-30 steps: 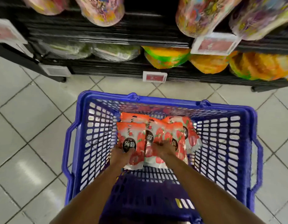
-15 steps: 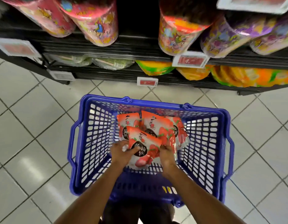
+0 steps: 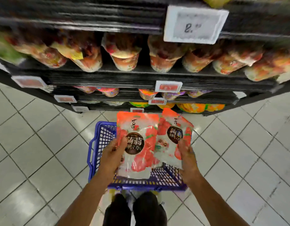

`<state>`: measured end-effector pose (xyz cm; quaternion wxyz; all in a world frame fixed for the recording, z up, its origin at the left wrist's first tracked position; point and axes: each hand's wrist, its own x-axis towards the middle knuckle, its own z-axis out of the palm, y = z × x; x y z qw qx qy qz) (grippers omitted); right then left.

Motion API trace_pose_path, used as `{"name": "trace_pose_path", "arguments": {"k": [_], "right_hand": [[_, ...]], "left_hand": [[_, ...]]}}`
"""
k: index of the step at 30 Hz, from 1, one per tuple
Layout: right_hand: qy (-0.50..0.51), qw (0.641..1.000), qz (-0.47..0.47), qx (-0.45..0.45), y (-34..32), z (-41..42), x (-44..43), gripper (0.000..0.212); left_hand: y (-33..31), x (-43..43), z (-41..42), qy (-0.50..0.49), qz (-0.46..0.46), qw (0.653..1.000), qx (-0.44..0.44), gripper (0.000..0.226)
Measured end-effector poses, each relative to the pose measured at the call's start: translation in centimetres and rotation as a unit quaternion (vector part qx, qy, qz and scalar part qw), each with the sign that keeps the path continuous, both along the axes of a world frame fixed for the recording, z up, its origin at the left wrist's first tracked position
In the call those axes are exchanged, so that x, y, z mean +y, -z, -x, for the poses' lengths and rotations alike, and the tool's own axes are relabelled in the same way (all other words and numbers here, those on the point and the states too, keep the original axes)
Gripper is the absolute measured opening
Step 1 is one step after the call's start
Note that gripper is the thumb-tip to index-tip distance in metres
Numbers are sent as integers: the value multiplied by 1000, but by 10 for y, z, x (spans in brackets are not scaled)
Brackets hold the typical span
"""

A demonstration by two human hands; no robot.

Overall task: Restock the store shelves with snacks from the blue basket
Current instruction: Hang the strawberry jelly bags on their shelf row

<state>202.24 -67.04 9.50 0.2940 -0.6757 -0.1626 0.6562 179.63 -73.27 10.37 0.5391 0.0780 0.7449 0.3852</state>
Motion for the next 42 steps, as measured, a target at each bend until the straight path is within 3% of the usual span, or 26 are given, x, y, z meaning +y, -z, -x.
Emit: {"name": "trace_pose_path", "arguments": {"k": [3,6,9,14,20,25,32,40,42], "right_hand": [[-39,996,-85,-10,-55,-1,10,70],[-49,988,-145,-18,-104,-1,15,64],[-60,979,-192,-34,-150,0,21,46],[-28,961,-272,-44,-231,2,27,48],[31,945,-308,-103,-314,2,31,63],[70,925,-348,-135,-352,3,41,67],[90,897,-418,-114,-400,-4,57,51],[90,856,-497,-111,-453,1,98,50],[84,854,-503,-103,-462,7,109,49]], "left_hand": [[-65,25,6,19,-48,999,1,23],[-122,42,12,52,-105,992,43,14],[-177,55,19,79,-145,986,18,11],[-249,61,32,142,-240,957,-78,74],[-322,74,34,122,-296,947,23,68],[-350,87,32,83,-332,935,92,51],[-377,88,20,26,-337,934,111,51],[-391,89,17,18,-350,929,119,73],[-399,90,14,14,-361,926,106,65]]}}
